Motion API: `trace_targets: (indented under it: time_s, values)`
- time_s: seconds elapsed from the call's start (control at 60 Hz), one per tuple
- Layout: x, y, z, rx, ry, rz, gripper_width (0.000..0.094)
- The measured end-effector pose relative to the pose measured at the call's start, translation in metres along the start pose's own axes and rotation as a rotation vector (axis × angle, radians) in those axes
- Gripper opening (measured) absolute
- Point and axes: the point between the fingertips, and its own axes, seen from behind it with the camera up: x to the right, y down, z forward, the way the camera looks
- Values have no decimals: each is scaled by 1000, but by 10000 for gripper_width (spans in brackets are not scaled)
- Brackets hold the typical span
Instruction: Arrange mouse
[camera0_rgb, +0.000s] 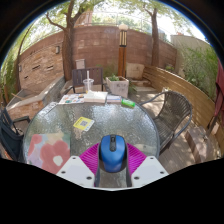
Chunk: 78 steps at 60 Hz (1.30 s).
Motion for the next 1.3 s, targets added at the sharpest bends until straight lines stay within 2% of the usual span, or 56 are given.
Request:
trace_targets:
  time_s: [0.117, 0.167, 0.233, 0.3, 0.317, 0.383, 0.417, 0.483, 0.567, 0.633, 0.667, 0.717, 0.783, 0.833, 0.917, 1.033, 1.3]
  values:
    - [-60, -79, -23, 136, -48, 9, 359]
    - [-100, -96, -27, 182, -102, -5, 358]
    - [-163, -103, -25, 193, -182, -26, 356]
    - [-217, -83, -7, 160, -241, -63, 357]
    - [-239, -65, -5, 156, -251, -70, 357]
    - [-265, -41, 21, 85, -279, -103, 359]
    - [-284, -10, 36, 58, -281, -111, 358]
    - [-295, 14, 56, -25, -282, -126, 367]
    - [-308, 58, 81, -90, -282, -111, 425]
    - [-306, 76, 89, -132, -276, -103, 485]
    - [-306, 73, 88, -127, -270, -102, 519]
    - [-302, 70, 82, -123, -256, -110, 628]
    - [-300, 52, 66, -105, -245, -131, 869]
    - [-299, 41, 49, -78, -237, -147, 833]
    - [-297, 16, 12, -54, -218, -165, 863]
    - [-296, -6, -47, -28, -197, -168, 855]
    - [-291, -14, -137, -19, -156, -159, 851]
